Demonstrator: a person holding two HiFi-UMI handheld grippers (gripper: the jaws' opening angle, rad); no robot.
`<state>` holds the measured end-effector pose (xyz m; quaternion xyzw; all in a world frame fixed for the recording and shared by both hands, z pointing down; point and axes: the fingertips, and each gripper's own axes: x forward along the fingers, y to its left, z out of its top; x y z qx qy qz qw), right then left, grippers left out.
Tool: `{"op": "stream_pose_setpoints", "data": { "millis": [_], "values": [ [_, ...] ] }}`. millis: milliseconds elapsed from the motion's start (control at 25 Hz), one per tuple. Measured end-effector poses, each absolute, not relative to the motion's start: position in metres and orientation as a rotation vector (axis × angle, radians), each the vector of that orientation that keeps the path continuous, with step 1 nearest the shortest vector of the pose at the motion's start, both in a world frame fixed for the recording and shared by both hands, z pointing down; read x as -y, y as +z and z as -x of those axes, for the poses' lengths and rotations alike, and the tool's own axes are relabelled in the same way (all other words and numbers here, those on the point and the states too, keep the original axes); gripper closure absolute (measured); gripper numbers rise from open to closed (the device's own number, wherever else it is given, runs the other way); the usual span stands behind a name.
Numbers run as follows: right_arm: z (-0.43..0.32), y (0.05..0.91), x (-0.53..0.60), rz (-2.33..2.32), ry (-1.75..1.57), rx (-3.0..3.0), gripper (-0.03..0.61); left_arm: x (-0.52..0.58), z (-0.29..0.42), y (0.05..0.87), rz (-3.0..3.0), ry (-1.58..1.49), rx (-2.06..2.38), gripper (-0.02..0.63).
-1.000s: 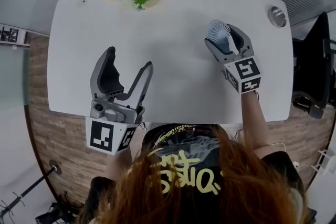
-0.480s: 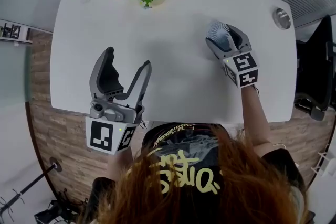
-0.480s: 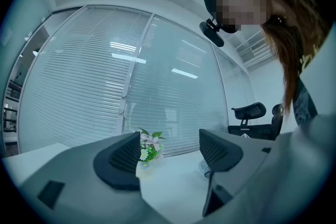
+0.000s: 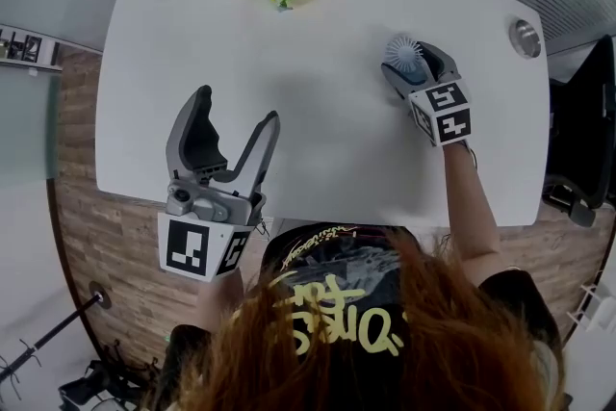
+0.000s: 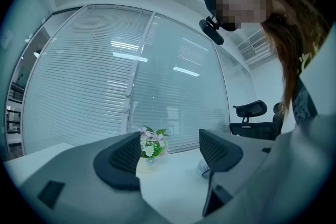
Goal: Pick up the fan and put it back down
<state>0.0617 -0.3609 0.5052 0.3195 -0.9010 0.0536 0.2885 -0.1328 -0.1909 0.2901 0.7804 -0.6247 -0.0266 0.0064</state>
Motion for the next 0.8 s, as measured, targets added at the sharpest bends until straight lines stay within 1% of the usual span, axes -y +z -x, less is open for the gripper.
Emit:
{"op": "stream_pose_setpoints", "data": {
  "millis": [480, 800],
  "values": [
    [-0.057, 0.525, 0.367, -0.833, 0.192, 2.335, 0.244, 0.182, 0.147, 0.291, -2.409, -0.068, 1.995, 0.27],
    [-0.057, 0.525, 0.366, -0.816, 0.227, 2.325, 0.242, 0.181, 0.143, 0.288, -2.426, -0.072, 1.984, 0.273]
  ]
}}
